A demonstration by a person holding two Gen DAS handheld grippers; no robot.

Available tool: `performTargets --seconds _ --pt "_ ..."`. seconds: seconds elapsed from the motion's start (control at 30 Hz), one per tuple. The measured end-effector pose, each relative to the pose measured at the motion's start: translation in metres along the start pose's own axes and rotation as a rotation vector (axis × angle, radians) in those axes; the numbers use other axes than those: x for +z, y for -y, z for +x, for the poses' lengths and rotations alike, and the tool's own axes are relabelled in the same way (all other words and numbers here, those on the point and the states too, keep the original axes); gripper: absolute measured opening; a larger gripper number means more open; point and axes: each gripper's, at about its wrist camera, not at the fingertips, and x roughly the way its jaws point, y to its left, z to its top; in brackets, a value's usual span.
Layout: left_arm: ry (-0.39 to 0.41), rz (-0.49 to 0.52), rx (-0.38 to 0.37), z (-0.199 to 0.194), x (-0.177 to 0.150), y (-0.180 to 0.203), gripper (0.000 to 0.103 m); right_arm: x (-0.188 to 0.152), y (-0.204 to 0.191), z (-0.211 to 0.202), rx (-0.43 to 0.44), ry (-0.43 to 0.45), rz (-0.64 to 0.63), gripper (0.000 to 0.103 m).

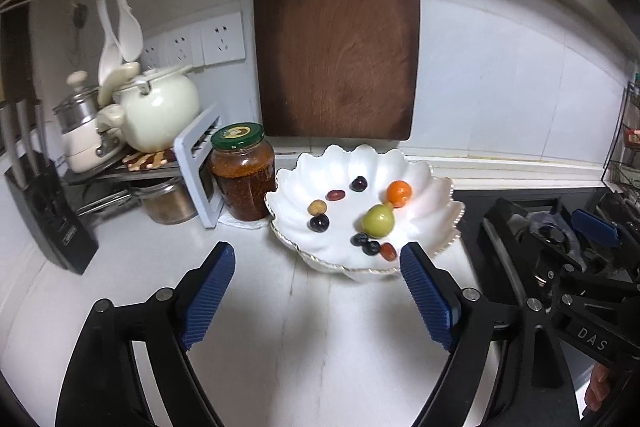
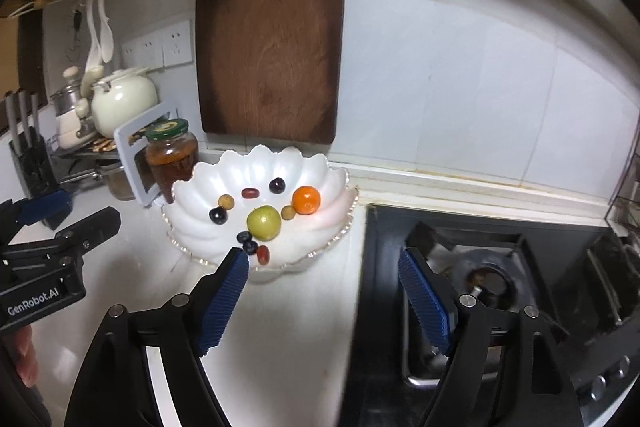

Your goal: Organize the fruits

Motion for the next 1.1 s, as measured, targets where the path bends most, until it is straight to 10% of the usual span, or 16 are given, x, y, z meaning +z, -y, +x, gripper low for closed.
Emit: performTargets --seconds 1.1 --pt "0.154 0.037 -0.013 -0.21 -0.097 0.026 0.103 -0.101 0.015 -0.221 -0.071 0.115 0.054 0.084"
